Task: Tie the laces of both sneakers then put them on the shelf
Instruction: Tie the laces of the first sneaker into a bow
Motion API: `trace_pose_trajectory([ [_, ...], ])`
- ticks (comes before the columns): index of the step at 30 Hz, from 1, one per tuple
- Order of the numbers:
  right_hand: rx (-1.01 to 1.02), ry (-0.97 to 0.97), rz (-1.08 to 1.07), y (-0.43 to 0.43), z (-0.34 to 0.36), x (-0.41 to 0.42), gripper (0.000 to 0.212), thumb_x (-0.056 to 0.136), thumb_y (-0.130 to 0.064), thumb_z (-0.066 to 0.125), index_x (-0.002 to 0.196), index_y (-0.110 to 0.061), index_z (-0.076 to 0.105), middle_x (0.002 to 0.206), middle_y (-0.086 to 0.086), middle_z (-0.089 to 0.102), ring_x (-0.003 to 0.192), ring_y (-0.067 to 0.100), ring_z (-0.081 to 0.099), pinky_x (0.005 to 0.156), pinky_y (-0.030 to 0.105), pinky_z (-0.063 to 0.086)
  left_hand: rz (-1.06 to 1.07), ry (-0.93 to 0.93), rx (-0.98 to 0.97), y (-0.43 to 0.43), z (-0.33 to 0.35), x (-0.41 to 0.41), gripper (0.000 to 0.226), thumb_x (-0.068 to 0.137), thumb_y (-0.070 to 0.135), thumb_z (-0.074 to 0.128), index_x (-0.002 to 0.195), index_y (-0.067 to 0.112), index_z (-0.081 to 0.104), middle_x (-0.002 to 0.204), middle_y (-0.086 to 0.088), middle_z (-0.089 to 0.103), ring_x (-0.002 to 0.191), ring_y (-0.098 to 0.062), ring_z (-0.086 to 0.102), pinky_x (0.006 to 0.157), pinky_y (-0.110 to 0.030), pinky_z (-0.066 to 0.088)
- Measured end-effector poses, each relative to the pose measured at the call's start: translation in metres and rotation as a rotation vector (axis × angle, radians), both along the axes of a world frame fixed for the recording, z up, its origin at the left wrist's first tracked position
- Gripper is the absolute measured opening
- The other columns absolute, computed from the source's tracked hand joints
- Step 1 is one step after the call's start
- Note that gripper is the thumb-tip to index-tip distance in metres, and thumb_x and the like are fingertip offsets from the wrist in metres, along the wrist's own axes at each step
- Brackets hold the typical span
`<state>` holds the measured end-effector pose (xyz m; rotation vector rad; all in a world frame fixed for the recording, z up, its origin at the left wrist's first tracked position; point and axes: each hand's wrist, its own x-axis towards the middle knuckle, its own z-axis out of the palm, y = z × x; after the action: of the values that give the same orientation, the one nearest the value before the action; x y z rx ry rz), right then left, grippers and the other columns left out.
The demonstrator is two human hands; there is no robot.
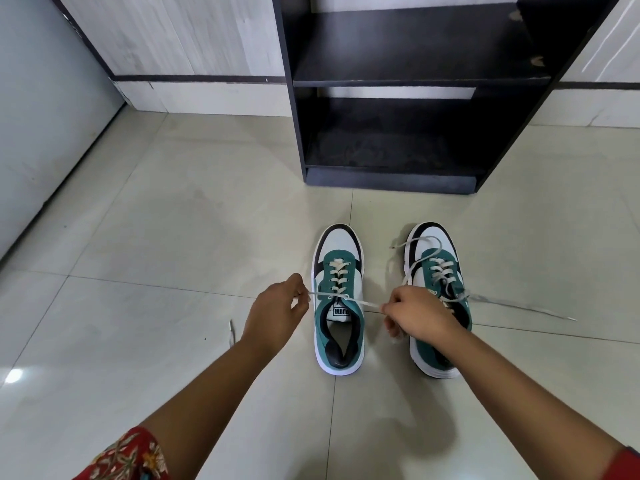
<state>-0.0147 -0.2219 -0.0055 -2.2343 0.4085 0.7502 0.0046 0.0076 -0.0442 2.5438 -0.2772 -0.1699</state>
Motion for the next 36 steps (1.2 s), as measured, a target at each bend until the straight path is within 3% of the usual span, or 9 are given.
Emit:
trace_pose_trajectory([
  [2,-0.057,-0.005,0.105,-0.001,0.001,0.0,0.02,0.086,-0.024,0.05,0.076,-0.01,0.061,0.081,0.011,0.075,0.068,0.026,0.072,0.074,0.036,0.055,-0.005,0.055,-0.046,0.001,0.001,0.002,0.008,0.089,0.02,0.053,0.093,0.015,0.057,0.085,0.002,0.068,0.079,-0.018,0.06,0.068,-0.029,0.043],
  [6,-0.134,-0.204,0.284,0.011,0.001,-0.002,0.033,0.088,-0.039,0.054,0.114,-0.019,0.054,0.117,-0.002,0.063,0.102,0.02,0.062,0.085,0.033,0.048,0.018,0.121,-0.161,-0.005,0.006,-0.002,0.024,0.091,0.032,0.053,0.114,0.03,0.06,0.086,0.006,0.065,0.085,-0.009,0.058,0.071,-0.019,0.039],
  [10,-0.202,-0.431,0.311,0.027,-0.002,-0.003,0.018,0.089,-0.033,0.055,0.097,-0.02,0.064,0.107,-0.004,0.066,0.094,0.017,0.061,0.075,0.029,0.045,-0.009,-0.037,-0.111,-0.008,0.009,-0.002,0.018,0.088,0.026,0.059,0.099,0.023,0.073,0.075,0.008,0.058,0.072,-0.011,0.057,0.061,-0.014,0.037],
  [17,-0.286,-0.314,0.295,0.025,-0.014,0.0,0.026,0.096,-0.028,0.041,0.103,-0.01,0.059,0.106,0.009,0.066,0.095,0.029,0.062,0.083,0.037,0.046,0.034,-0.02,-0.018,-0.008,0.003,-0.001,0.019,0.091,0.027,0.055,0.092,0.021,0.073,0.074,0.009,0.055,0.067,-0.014,0.054,0.057,-0.026,0.037],
  [21,-0.301,-0.31,0.271,0.027,-0.019,-0.003,0.026,0.096,-0.027,0.039,0.103,-0.011,0.058,0.105,0.009,0.067,0.095,0.029,0.063,0.094,0.042,0.044,0.046,-0.021,-0.02,-0.01,0.003,0.0,0.018,0.09,0.026,0.056,0.091,0.02,0.073,0.073,0.011,0.052,0.066,-0.013,0.05,0.054,-0.023,0.034],
  [24,-0.271,-0.296,0.245,0.027,-0.022,-0.002,0.024,0.096,-0.026,0.04,0.104,-0.01,0.055,0.102,0.01,0.068,0.092,0.031,0.063,0.076,0.036,0.047,0.069,0.062,-0.082,-0.008,0.0,0.0,0.016,0.089,0.025,0.057,0.089,0.021,0.073,0.075,0.009,0.057,0.067,-0.014,0.053,0.058,-0.024,0.039],
  [29,-0.23,-0.265,0.299,0.023,-0.015,-0.001,0.022,0.095,-0.028,0.043,0.103,-0.013,0.058,0.097,0.006,0.069,0.089,0.026,0.064,0.075,0.034,0.049,0.176,0.376,-0.417,-0.006,0.01,0.005,0.02,0.093,0.02,0.049,0.079,0.023,0.062,0.088,0.001,0.06,0.076,-0.012,0.054,0.071,-0.022,0.041],
  [33,0.162,-0.263,0.165,0.019,0.004,0.003,0.024,0.096,-0.026,0.043,0.078,-0.016,0.054,0.084,0.008,0.058,0.08,0.022,0.055,0.077,0.034,0.044,0.314,0.499,-0.795,-0.012,0.025,0.009,0.032,0.098,0.019,0.036,0.084,0.003,0.06,0.085,0.002,0.066,0.062,-0.018,0.049,0.071,-0.028,0.041],
  [36,0.598,-0.21,-0.174,0.029,0.015,0.005,0.026,0.099,-0.021,0.038,0.085,-0.009,0.057,0.088,0.018,0.062,0.085,0.026,0.057,0.085,0.025,0.048,0.327,0.555,-0.933,-0.021,0.038,0.013,0.024,0.098,0.022,0.034,0.083,0.007,0.047,0.098,0.001,0.075,0.055,-0.019,0.045,0.065,-0.03,0.042],
])
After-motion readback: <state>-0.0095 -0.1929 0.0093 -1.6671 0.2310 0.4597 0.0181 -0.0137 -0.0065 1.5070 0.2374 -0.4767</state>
